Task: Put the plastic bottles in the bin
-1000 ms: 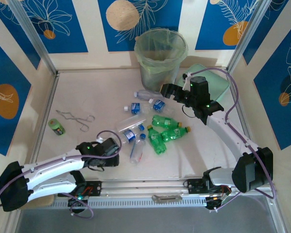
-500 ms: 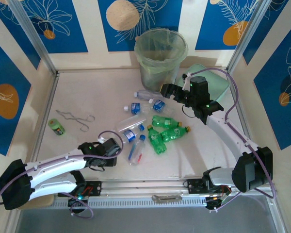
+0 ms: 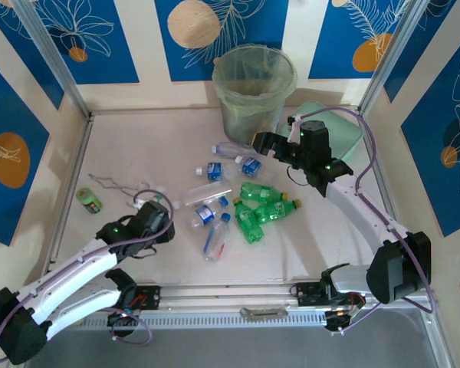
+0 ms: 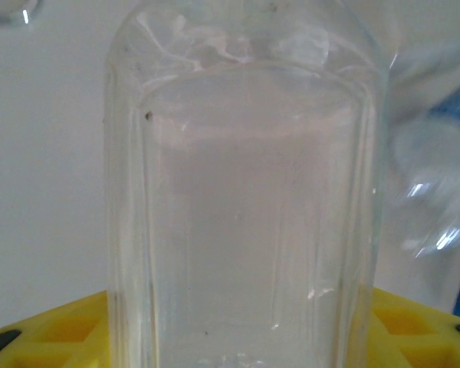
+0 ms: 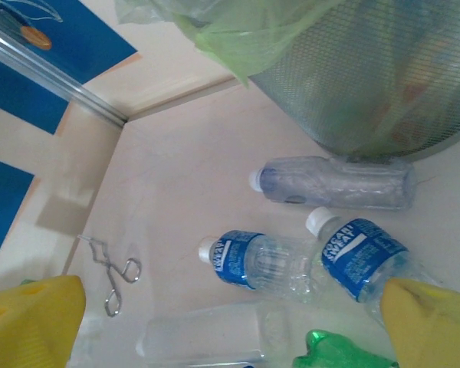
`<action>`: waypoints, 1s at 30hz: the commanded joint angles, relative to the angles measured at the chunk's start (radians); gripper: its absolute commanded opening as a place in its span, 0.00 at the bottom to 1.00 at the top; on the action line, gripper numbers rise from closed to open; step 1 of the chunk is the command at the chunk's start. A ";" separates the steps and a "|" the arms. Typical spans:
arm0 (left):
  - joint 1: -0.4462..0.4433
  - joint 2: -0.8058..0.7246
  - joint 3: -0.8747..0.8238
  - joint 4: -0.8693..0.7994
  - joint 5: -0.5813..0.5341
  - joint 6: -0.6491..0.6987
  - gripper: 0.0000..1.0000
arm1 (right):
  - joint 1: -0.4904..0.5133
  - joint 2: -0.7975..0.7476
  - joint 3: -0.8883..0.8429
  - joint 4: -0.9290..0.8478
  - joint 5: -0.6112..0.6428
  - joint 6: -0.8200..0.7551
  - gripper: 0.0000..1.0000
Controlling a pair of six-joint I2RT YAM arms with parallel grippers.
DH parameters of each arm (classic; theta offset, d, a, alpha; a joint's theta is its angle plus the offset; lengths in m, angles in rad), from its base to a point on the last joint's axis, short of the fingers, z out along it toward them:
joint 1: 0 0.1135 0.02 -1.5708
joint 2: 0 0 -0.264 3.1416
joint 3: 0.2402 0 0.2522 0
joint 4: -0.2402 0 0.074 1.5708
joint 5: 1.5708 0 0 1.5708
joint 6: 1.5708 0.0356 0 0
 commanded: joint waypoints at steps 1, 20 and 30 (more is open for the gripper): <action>0.049 0.017 0.057 0.227 0.064 0.084 0.46 | 0.021 0.023 -0.009 0.053 -0.086 0.013 0.99; 0.053 0.458 0.261 1.043 0.500 0.213 0.42 | 0.173 0.160 0.086 0.186 -0.301 0.052 0.98; 0.034 0.477 0.239 1.063 0.581 0.188 0.42 | 0.192 0.234 0.110 0.206 -0.310 0.058 0.90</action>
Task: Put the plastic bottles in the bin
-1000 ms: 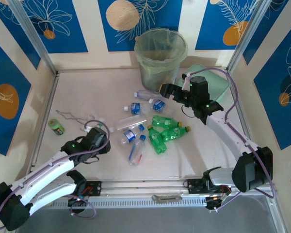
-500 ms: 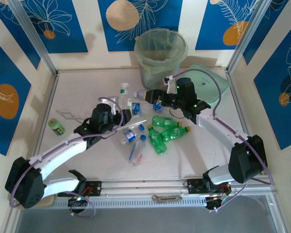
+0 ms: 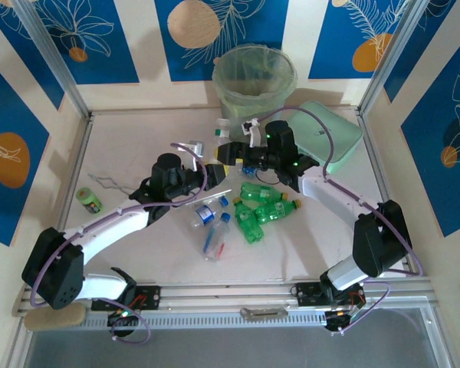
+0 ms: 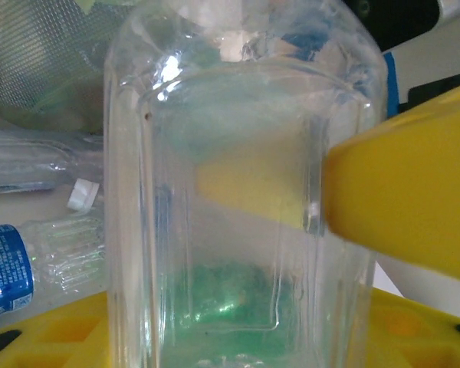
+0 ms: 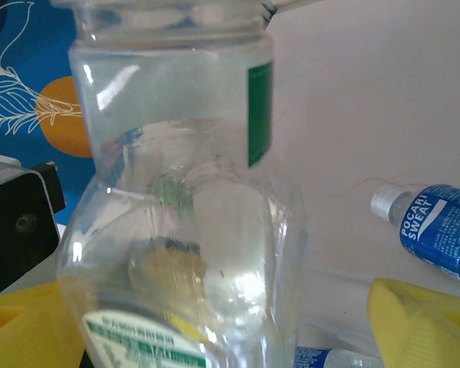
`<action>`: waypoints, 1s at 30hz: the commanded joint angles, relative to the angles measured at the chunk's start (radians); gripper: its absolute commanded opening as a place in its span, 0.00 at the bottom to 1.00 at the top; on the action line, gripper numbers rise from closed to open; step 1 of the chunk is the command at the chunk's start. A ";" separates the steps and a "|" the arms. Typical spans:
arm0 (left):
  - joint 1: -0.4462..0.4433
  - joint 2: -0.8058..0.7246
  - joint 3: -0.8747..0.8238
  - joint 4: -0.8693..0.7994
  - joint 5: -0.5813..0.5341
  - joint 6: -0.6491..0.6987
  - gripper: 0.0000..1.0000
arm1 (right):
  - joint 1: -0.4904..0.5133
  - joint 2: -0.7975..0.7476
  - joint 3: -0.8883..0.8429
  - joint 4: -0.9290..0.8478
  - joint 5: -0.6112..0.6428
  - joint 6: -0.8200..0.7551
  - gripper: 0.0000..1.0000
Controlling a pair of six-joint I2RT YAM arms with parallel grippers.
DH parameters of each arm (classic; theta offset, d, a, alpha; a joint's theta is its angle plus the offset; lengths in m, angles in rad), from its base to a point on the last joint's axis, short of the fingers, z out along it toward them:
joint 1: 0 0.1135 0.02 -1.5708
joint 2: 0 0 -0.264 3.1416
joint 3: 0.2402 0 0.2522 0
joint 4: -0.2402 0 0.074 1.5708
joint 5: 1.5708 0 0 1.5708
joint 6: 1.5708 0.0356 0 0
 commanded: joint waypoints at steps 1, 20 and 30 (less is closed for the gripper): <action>-0.012 -0.003 0.001 0.054 0.058 -0.002 0.42 | 0.009 0.025 0.040 0.015 -0.018 0.007 0.88; -0.024 -0.020 -0.030 0.049 0.052 -0.014 0.68 | 0.017 0.041 0.044 0.004 0.008 0.007 0.59; 0.016 -0.116 -0.098 0.030 -0.008 -0.037 0.97 | -0.036 0.004 0.041 -0.133 0.179 -0.030 0.57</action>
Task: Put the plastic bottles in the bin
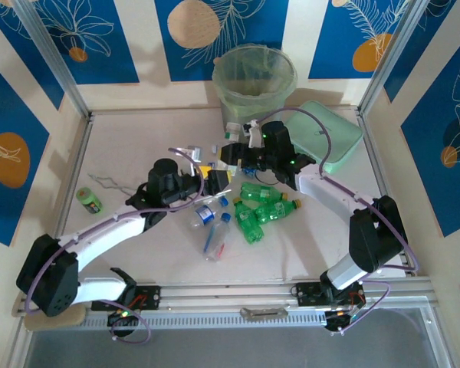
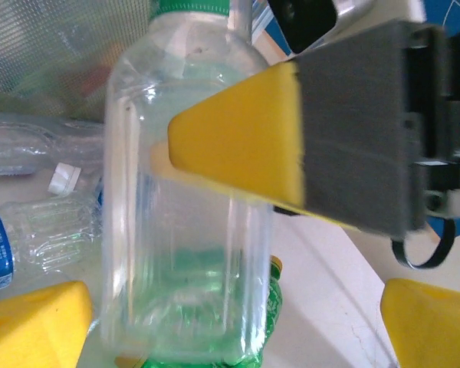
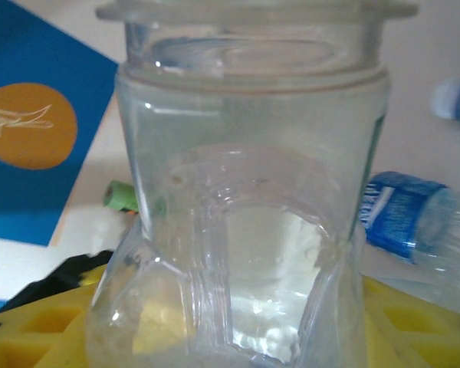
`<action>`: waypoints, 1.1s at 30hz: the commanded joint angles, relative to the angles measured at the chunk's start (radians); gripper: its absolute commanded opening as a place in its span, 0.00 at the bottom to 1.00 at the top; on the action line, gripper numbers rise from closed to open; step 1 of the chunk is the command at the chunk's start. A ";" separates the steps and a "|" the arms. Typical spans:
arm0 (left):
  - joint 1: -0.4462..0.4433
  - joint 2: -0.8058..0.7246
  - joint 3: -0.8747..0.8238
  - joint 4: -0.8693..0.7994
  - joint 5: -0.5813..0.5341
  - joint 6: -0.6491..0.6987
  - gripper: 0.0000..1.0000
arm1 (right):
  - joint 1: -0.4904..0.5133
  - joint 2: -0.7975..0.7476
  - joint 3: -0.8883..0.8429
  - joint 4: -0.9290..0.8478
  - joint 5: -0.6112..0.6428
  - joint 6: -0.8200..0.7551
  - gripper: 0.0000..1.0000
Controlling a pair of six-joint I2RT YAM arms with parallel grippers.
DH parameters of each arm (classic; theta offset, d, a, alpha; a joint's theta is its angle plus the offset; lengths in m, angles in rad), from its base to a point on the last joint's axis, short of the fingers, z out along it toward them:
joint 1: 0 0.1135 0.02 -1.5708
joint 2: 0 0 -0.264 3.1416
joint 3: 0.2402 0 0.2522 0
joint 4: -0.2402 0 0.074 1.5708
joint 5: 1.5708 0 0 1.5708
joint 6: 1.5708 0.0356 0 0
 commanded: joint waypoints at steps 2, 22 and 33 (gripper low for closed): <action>0.044 -0.071 -0.069 0.006 -0.079 -0.037 1.00 | -0.045 -0.047 0.016 -0.092 0.112 -0.028 0.57; 0.281 -0.167 -0.232 -0.200 -0.286 -0.155 1.00 | -0.211 -0.224 0.088 -0.116 0.366 -0.095 0.57; 0.285 -0.172 -0.259 -0.225 -0.201 -0.119 1.00 | -0.222 0.066 0.539 -0.125 0.315 -0.220 0.58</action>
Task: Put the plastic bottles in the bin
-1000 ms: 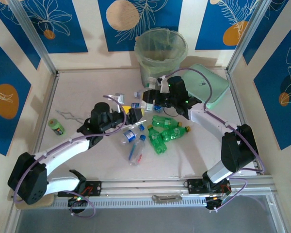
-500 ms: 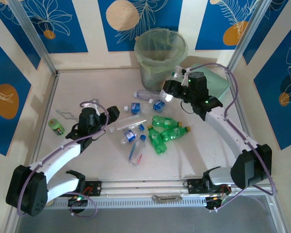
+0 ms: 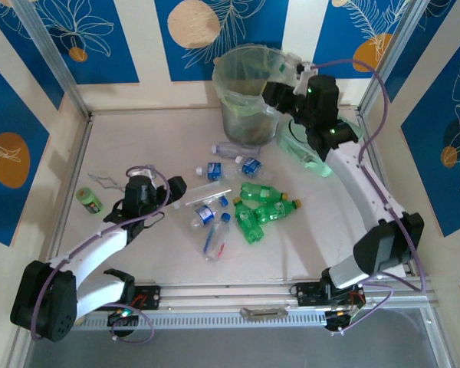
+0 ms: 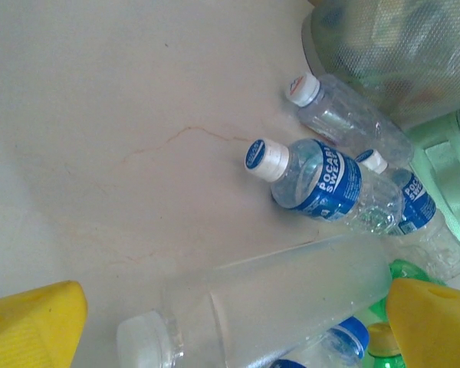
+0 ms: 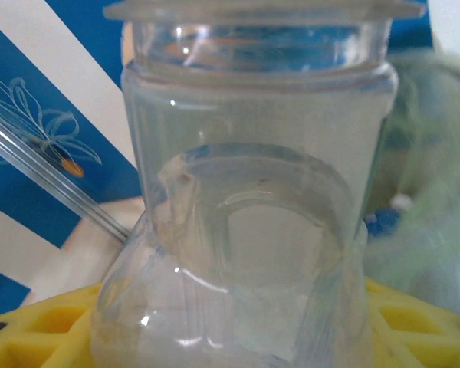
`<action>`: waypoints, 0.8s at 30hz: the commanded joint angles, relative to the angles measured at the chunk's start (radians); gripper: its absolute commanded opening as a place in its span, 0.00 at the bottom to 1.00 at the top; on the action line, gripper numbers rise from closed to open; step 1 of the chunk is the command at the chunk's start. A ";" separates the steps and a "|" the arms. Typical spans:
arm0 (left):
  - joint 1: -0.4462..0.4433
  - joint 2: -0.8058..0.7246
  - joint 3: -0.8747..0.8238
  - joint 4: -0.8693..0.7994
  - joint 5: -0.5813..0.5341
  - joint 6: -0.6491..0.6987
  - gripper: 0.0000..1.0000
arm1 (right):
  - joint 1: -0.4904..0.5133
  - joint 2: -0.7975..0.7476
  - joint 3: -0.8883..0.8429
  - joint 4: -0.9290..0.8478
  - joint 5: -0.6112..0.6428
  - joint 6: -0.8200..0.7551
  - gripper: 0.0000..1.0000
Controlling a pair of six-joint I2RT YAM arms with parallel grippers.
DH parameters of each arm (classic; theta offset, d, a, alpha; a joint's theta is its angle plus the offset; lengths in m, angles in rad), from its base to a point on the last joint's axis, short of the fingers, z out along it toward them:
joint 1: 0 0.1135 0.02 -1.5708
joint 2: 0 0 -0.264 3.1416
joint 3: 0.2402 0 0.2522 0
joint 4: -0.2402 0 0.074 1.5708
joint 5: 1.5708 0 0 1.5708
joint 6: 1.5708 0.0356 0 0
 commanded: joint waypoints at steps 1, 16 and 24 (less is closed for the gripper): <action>0.010 -0.019 -0.005 -0.019 0.054 0.034 1.00 | -0.005 0.111 0.152 0.010 -0.004 -0.075 0.58; 0.009 -0.042 -0.031 -0.045 0.114 0.037 1.00 | -0.009 0.775 1.115 -0.451 -0.006 -0.082 0.59; 0.010 -0.036 -0.019 -0.062 0.111 0.064 1.00 | -0.022 0.806 1.073 -0.430 -0.016 -0.037 0.61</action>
